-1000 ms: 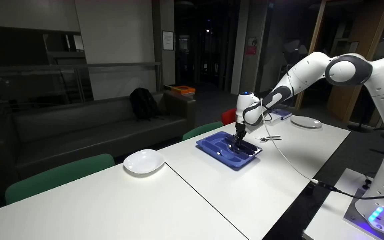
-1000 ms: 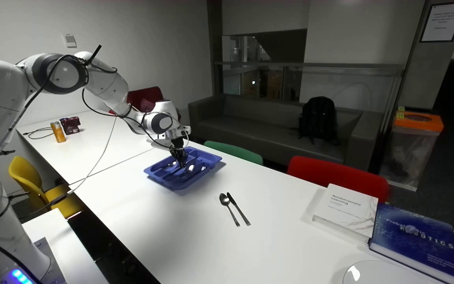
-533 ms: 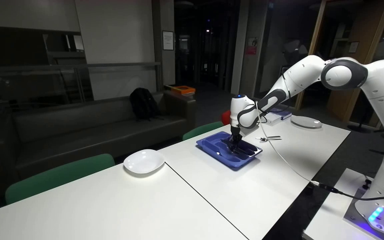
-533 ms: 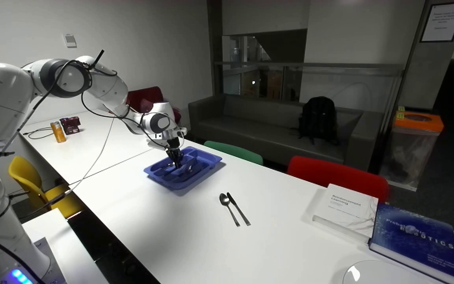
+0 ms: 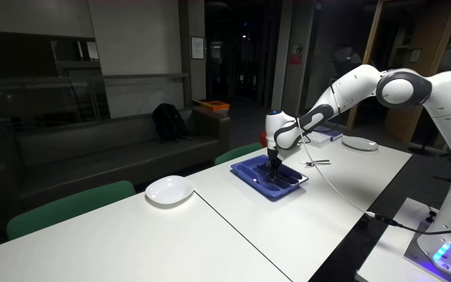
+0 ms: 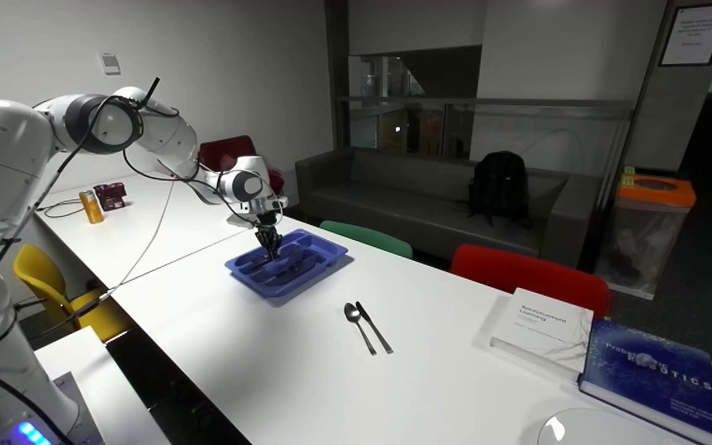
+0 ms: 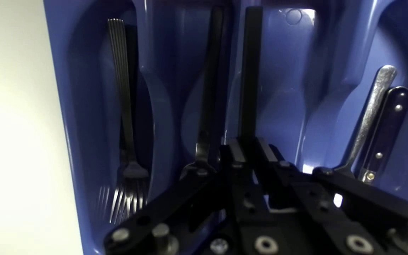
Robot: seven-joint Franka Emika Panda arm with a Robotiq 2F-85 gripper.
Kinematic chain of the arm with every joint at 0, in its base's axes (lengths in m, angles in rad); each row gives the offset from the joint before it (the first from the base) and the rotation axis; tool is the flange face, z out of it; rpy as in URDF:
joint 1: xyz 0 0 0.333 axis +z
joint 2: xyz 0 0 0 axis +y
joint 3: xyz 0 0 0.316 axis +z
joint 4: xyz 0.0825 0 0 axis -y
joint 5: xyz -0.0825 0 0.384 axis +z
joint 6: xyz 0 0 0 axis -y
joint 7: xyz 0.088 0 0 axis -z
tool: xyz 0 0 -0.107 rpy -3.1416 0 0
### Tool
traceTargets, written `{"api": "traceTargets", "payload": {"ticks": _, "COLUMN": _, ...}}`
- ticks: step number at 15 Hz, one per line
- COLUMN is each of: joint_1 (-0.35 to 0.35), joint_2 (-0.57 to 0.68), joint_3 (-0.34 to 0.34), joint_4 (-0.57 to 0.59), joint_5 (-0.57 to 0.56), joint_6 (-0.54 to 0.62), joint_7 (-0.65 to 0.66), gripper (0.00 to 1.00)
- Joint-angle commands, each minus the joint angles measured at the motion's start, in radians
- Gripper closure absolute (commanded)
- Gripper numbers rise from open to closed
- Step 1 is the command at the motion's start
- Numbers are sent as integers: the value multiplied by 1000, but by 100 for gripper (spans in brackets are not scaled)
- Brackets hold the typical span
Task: Pick up the silver cutlery from the counter and place it on the blue tray
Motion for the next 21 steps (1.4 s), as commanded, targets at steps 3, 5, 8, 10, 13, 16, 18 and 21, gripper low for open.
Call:
{"api": "traceTargets", "payload": {"ticks": 3, "joint_1": 12, "joint_2": 13, "joint_3": -7, "joint_4": 63, "joint_5": -9, "joint_6": -80, "joint_7": 26, "gripper": 97}}
{"api": "traceTargets", "payload": {"ticks": 5, "joint_1": 11, "joint_2": 16, "joint_3": -3, "joint_4": 74, "joint_5": -4, "joint_6": -87, "joint_7": 29, "gripper": 97}}
{"api": "traceTargets", "payload": {"ticks": 8, "joint_1": 12, "joint_2": 23, "joint_3": 0, "joint_4": 86, "joint_5": 1, "joint_6": -93, "joint_7": 36, "gripper": 97}}
{"api": "traceTargets", "payload": {"ticks": 10, "joint_1": 14, "joint_2": 31, "joint_3": 3, "joint_4": 96, "joint_5": 5, "joint_6": -93, "joint_7": 41, "gripper": 97}}
{"api": "traceTargets", "payload": {"ticks": 13, "joint_1": 13, "joint_2": 40, "joint_3": 8, "joint_4": 98, "joint_5": 15, "joint_6": -81, "joint_7": 53, "gripper": 97}}
{"api": "traceTargets", "payload": {"ticks": 16, "joint_1": 13, "joint_2": 38, "joint_3": 9, "joint_4": 88, "joint_5": 18, "joint_6": -72, "joint_7": 68, "gripper": 97}}
{"api": "traceTargets", "payload": {"ticks": 18, "joint_1": 13, "joint_2": 36, "joint_3": 10, "joint_4": 82, "joint_5": 21, "joint_6": -70, "joint_7": 77, "gripper": 97}}
{"api": "traceTargets", "payload": {"ticks": 21, "joint_1": 15, "joint_2": 38, "joint_3": 12, "joint_4": 79, "joint_5": 23, "joint_6": -69, "joint_7": 90, "gripper": 97}}
